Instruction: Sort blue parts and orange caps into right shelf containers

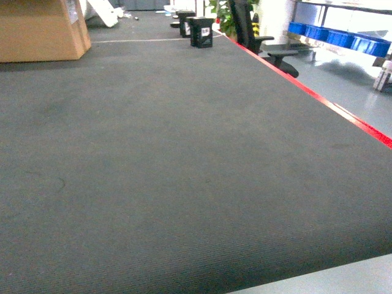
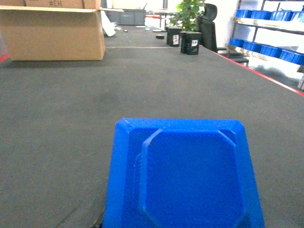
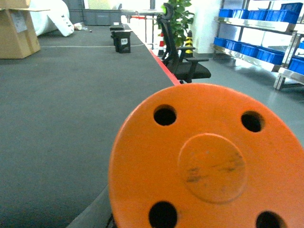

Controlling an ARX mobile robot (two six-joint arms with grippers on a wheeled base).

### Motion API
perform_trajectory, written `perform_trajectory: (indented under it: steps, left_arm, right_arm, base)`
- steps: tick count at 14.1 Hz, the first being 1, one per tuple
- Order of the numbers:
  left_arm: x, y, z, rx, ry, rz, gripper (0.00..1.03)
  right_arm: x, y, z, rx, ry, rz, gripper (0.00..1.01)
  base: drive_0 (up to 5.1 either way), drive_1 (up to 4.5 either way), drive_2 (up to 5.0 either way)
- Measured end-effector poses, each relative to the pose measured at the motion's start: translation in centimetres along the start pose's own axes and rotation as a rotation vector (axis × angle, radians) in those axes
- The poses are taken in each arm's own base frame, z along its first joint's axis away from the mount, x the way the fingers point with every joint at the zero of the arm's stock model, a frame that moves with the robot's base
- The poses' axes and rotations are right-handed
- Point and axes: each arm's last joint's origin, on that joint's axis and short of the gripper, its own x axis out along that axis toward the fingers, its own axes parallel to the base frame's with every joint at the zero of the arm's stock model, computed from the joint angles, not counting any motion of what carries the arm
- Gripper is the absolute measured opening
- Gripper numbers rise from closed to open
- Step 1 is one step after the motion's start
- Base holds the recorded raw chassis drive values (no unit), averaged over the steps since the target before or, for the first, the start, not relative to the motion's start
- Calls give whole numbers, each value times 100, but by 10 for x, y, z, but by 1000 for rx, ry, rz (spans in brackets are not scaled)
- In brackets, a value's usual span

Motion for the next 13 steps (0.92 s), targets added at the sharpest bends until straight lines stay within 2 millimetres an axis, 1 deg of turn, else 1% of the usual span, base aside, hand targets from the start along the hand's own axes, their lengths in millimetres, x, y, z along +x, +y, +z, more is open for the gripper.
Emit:
perform_trajectory:
  steps: [13]
  left_arm:
    - [0,0,0,0,0,0,43]
  right_arm:
    - [0,0,0,0,0,0,45]
  base:
    - [-159,-159,-159]
